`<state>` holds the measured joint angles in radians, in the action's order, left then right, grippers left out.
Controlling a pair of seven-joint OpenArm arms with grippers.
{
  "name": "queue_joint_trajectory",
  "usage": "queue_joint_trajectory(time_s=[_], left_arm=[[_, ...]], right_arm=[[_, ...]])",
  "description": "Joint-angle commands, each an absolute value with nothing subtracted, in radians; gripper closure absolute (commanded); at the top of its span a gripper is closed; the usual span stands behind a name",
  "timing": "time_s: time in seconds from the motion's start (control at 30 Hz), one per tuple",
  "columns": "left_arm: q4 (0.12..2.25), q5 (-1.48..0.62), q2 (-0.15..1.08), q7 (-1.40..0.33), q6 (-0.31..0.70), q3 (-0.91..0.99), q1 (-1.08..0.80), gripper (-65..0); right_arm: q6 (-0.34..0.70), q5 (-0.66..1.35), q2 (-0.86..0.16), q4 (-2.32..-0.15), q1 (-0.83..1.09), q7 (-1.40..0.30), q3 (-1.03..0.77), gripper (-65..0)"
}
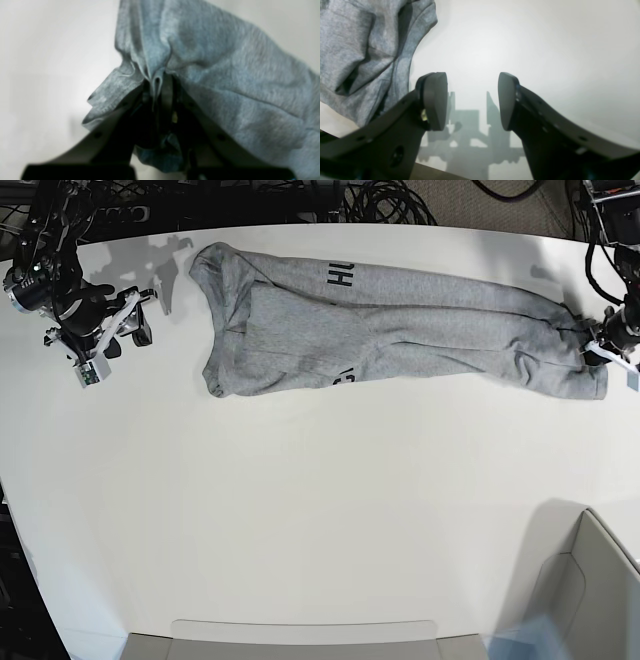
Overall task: Fold the T-shirt properly
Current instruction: 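Push the shirt's end with the left gripper toward the middle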
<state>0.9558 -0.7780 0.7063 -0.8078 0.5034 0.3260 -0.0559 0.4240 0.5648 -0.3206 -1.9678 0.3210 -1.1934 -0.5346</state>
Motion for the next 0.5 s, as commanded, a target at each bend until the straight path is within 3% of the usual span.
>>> queue_joint_trajectory(time_s=[0.0,0.23,0.47], left_arm=[[0.978,-0.763,0.714,-0.86,0.51,0.344,-0.062,0.0],[1.264,-0.763,0.708,-0.926,0.51,0.466,-0.16,0.0],[1.362,-0.763,0.708,-0.958,0.51,0.565,-0.176,0.0]], right_arm=[[0.435,0.573,-0.334,-1.98,0.315,-1.179,-0.544,-32.2],[0.435,0.573,-0.334,-1.98,0.315,-1.179,-0.544,-32.2],[0.435,0.573,-0.332,-1.98,0.315,-1.181,-0.544,-32.2]])
